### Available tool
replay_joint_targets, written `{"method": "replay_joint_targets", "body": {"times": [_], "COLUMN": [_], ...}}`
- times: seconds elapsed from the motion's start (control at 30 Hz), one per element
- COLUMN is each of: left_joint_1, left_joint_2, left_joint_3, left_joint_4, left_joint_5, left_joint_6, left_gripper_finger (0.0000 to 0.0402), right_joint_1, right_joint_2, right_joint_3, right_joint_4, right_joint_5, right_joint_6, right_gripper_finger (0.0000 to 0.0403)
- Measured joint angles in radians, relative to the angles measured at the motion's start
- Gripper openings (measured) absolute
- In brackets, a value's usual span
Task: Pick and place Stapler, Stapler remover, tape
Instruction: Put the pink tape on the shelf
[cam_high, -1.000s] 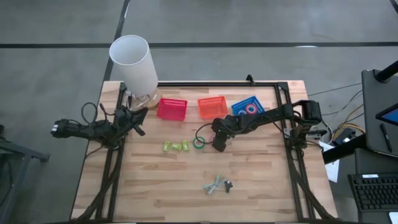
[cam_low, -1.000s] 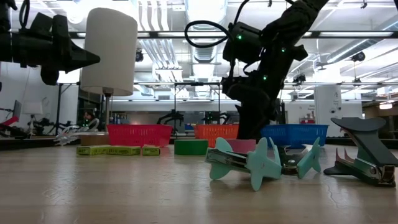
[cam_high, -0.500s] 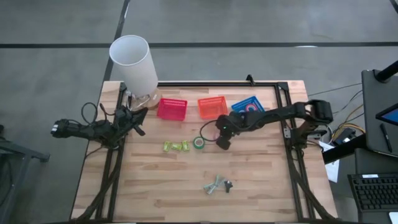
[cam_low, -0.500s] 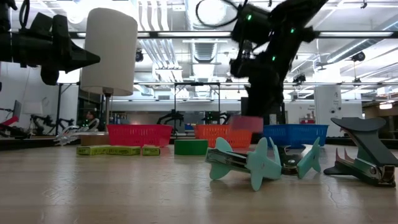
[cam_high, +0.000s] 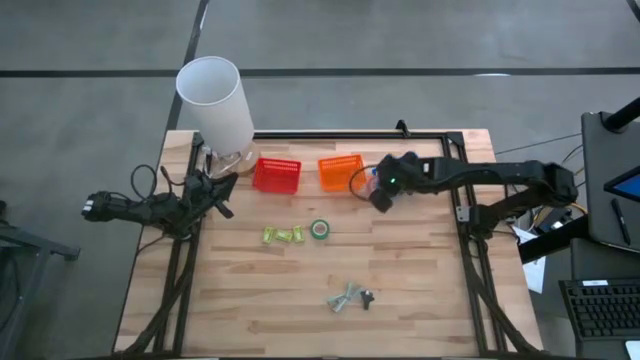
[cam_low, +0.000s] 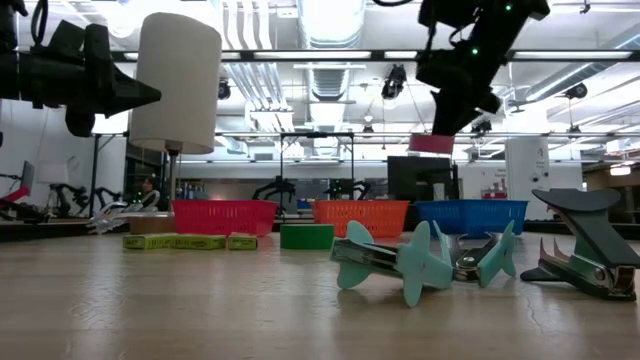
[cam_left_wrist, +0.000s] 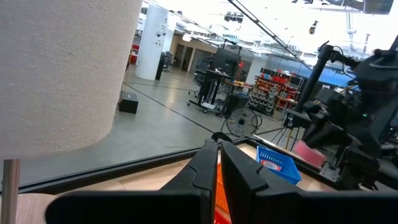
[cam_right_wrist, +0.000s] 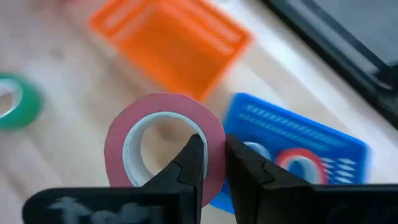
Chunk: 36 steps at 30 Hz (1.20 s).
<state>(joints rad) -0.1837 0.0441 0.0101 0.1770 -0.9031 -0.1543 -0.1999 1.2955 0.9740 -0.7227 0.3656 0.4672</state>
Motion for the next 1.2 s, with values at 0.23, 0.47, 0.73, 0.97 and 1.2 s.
{"method": "replay_joint_targets", "body": {"times": [0.23,0.47,0.73,0.97,1.2], "left_joint_1": [0.000,0.000,0.000,0.000,0.000], "left_joint_2": [0.000,0.000,0.000,0.000,0.000], "left_joint_3": [0.000,0.000,0.000,0.000,0.000], "left_joint_4": [0.000,0.001,0.002,0.001,0.000], "left_joint_5": [0.000,0.000,0.000,0.000,0.000], "left_joint_6": [0.000,0.000,0.000,0.000,0.000], "left_gripper_finger": [0.0026,0.0023,0.0023,0.0026,0.0024], "right_joint_1": [-0.142,-0.253,-0.302,-0.305,-0.305], "right_joint_2": [-0.048,-0.015,0.030,0.097,0.153], "right_joint_3": [-0.053,-0.104,-0.144,-0.146,-0.146], "right_joint_4": [-0.025,-0.082,-0.072,-0.025,-0.015], "right_joint_5": [0.005,0.045,0.060,0.115,0.161], "right_joint_6": [0.034,0.050,0.003,-0.033,-0.066], "right_gripper_finger": [0.0047,0.0047,0.0047,0.0047,0.0047]}}
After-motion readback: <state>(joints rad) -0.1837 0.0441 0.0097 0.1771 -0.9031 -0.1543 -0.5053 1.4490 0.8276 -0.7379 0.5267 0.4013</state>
